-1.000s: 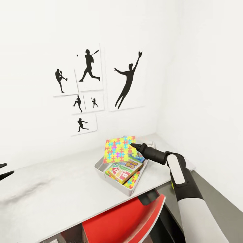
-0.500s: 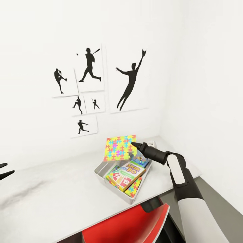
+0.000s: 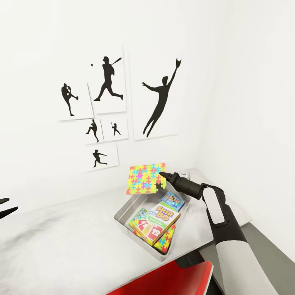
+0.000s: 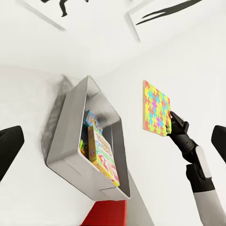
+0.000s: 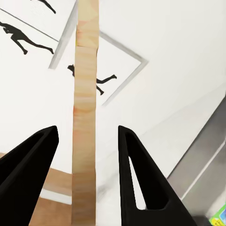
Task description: Put all the toys in the child's room - the three board games (two on the bed and one on the table), the two jigsaw puzzles on the table, and the tennis ball on the table - inside the toy box on the table in the child's room.
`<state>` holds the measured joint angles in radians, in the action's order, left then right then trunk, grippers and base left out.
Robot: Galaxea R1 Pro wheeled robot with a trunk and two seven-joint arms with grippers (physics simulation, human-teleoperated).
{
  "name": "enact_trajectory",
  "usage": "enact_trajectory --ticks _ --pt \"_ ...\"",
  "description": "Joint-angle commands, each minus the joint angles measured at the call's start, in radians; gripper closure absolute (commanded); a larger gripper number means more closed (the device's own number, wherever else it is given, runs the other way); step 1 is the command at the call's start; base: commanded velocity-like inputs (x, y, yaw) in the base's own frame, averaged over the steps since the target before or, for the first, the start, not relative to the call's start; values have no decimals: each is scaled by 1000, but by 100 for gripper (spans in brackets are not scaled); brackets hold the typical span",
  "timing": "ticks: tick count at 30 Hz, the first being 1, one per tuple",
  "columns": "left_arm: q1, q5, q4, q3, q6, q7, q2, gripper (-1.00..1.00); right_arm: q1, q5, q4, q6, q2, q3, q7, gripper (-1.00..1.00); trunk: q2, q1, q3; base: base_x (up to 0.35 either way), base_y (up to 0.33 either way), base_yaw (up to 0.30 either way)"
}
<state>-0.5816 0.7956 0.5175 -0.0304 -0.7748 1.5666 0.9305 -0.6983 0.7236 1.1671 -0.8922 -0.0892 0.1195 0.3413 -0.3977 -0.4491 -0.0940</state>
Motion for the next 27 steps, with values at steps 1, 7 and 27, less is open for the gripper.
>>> enact_trajectory --ticks 1,7,27 --pt "-1 2 -1 -3 -11 4 1 -100 -1 -6 0 -6 -1 4 7 100 -2 -1 -2 64 33 0" --pt "-1 2 -1 -3 -11 4 1 -100 -1 -6 0 -7 0 3 7 100 -2 -1 -2 27 14 0" --pt "-1 2 28 -3 -11 4 -17 -100 -18 -17 -81 -18 3 -2 -46 100 -2 -1 -2 1 0 0"
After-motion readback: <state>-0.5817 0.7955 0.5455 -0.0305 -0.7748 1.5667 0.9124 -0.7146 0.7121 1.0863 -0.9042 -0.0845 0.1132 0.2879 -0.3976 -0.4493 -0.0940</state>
